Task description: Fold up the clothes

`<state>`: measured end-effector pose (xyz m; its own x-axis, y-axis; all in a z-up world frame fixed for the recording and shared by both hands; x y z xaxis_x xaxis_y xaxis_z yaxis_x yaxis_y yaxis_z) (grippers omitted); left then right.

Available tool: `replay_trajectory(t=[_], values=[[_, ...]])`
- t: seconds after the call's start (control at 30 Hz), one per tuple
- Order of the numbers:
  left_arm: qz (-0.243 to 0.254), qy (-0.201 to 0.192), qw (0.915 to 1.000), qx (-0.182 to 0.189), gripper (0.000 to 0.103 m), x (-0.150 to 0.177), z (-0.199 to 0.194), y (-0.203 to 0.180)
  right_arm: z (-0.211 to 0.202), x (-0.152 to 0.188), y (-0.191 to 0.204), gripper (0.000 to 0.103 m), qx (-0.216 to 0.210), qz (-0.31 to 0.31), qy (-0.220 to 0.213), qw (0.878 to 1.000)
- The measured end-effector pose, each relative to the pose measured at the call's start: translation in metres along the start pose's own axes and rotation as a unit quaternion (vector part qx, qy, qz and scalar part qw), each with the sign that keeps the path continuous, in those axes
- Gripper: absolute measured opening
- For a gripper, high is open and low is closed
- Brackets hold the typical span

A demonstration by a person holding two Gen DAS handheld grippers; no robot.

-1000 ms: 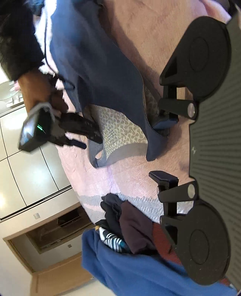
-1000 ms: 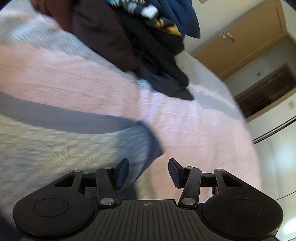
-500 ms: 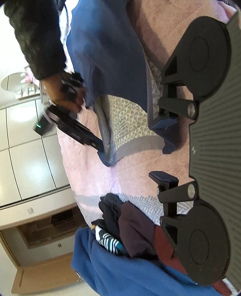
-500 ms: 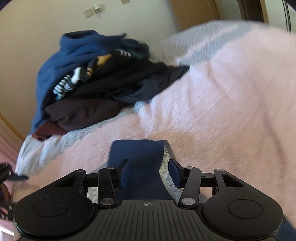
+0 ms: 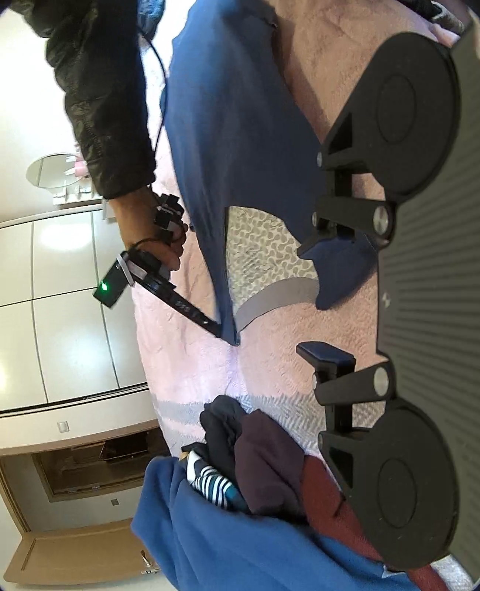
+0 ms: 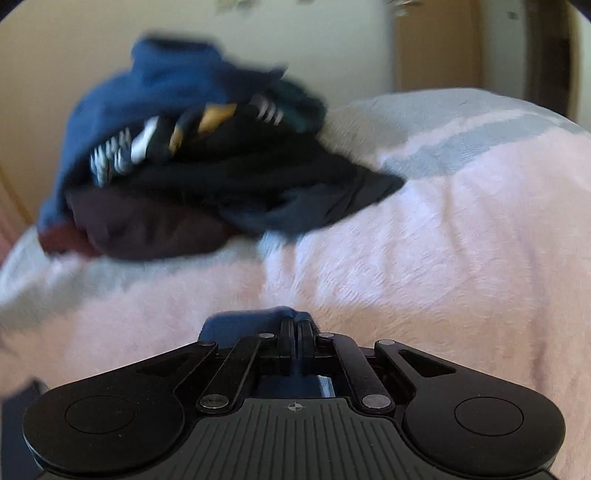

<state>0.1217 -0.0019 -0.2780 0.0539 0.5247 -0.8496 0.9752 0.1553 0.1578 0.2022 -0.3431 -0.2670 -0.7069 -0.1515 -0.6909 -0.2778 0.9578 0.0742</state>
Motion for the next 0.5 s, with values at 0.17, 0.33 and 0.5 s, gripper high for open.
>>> replay_trajectory(t=[0.17,0.33,0.5], values=[[-0.001,0.021,0.9996,-0.018,0.045,0.003,0.005,-0.004,0.004,0.015,0.005,0.01,0.054,-0.029,0.024,0.998],[-0.036,0.029,0.9985,-0.029,0.045,0.001,0.005,0.0,-0.065,0.036,0.004,0.044,0.067,0.058,-0.022,0.996],[-0.029,0.053,0.9979,-0.021,0.045,-0.003,0.021,-0.011,-0.14,0.112,0.025,0.044,0.067,0.106,-0.018,0.992]])
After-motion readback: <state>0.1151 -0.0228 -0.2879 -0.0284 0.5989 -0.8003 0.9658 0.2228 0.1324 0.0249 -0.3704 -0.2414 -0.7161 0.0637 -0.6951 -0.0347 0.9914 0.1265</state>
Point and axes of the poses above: each gripper's, at about its wrist camera, not at the fingertips, and z roughly the way its jaws point, y to its left, x to its underside, the point moved 3 cm from there along z, roughly the way its jaws point, and after that the axes turned 5 degrees about x, right-handed, at the moved point
